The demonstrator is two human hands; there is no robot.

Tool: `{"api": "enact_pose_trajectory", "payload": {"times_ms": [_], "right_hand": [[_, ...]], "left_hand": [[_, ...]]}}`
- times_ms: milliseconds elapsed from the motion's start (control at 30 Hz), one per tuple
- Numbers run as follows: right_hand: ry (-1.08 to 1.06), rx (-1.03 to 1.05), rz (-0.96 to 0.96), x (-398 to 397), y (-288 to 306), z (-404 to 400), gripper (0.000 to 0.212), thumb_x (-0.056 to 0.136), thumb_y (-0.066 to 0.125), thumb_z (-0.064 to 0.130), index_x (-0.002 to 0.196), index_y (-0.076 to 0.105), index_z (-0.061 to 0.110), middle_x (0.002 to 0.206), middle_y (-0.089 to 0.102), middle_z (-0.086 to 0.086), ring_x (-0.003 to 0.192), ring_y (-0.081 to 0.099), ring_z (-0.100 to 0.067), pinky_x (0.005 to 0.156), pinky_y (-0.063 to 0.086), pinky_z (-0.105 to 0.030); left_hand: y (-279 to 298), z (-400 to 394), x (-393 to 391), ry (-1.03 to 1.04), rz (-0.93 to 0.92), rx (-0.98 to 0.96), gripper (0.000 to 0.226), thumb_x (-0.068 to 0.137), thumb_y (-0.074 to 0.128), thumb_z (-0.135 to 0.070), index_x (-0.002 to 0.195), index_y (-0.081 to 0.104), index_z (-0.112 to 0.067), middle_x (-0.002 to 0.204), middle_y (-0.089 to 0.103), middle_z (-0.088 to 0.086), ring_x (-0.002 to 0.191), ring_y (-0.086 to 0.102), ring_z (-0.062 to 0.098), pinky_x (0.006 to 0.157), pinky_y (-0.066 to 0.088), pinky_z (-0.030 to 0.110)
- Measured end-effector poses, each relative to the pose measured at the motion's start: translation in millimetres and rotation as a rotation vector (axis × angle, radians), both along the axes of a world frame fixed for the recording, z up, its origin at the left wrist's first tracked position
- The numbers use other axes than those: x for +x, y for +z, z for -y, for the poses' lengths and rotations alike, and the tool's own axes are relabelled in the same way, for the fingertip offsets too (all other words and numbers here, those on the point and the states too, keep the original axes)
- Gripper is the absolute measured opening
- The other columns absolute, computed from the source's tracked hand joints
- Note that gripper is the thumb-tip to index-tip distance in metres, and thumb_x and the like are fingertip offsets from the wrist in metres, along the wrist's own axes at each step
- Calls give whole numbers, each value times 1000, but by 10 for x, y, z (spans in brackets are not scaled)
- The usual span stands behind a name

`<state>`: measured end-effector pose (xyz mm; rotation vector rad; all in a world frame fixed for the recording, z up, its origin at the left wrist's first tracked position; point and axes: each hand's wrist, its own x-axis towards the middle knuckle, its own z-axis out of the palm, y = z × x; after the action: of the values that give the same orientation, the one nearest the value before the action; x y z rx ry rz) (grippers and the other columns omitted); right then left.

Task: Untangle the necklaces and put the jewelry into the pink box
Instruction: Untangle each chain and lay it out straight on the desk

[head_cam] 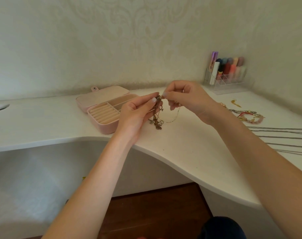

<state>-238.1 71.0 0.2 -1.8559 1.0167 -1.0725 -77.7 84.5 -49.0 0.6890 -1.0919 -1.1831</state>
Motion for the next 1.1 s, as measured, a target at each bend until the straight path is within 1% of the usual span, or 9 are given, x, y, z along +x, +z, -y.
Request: {"api": "enact_pose_trajectory", "payload": {"times_ms": [100,167,267,333,433,600,833,933,1100], "right_hand": [[51,-29,-42,9,-10,-19,7,87,65,9,80,66,7,60,65,9,57,57,-5,60,46,-14],[41,-44,-78,6,-21,-22,6,86,67,10,84,68,4,67,67,3,63,58,-5,65,48,-15],[-11,-78,-213,-8,-37,-9,12,83,71,23,81,72,11,75,69,0,70,58,-6,70,45,-19],[-54,-70,-275,-15,-49,4,20,85,67,37,79,74,19,78,71,7,71,60,-6,69,44,-16],[-144,-70,-172,-10,-64,42,29,88,62,42,84,72,15,87,73,2,72,66,-6,65,45,-8],[-57,5,-184,32,-117,40,16,85,68,33,88,70,18,88,72,3,75,69,-7,73,45,-18],[-17,1,-127,36,-97,20,9,88,66,19,80,66,17,77,67,3,64,64,-4,59,45,-9],[-34,-4,-102,23,-76,20,9,90,64,19,81,63,16,76,68,3,64,64,-5,63,47,-15],[-61,124,64,26,-24,15,11,95,54,17,85,58,12,80,68,0,72,66,-12,81,54,-31]], "left_hand": [[2,-4,-8,31,8,14,20,87,58,2,101,68,-8,83,74,2,77,69,12,77,55,22],[11,-10,-17,49,3,17,21,88,59,1,102,68,-10,84,74,-1,78,69,11,77,55,21],[20,-22,-20,56,-4,15,21,88,59,0,103,68,-11,85,74,-2,81,69,10,78,54,20],[20,-28,-11,56,6,11,20,87,60,0,101,69,-12,86,74,-2,84,69,11,79,54,21],[18,-32,-11,79,27,12,20,84,64,-1,98,71,-13,87,74,-1,86,68,11,78,53,20],[28,-50,-25,88,56,-20,20,84,64,1,99,69,-12,81,74,-6,80,68,5,74,51,16],[29,-48,-21,118,78,-31,17,83,65,0,92,70,-13,76,73,-5,74,67,6,71,52,18],[22,-43,-12,140,89,-36,19,81,66,3,88,70,-15,73,71,-6,71,65,5,71,52,19],[22,-49,-15,147,105,-48,21,83,63,7,86,70,-12,72,71,-3,73,66,9,74,54,21]]}}
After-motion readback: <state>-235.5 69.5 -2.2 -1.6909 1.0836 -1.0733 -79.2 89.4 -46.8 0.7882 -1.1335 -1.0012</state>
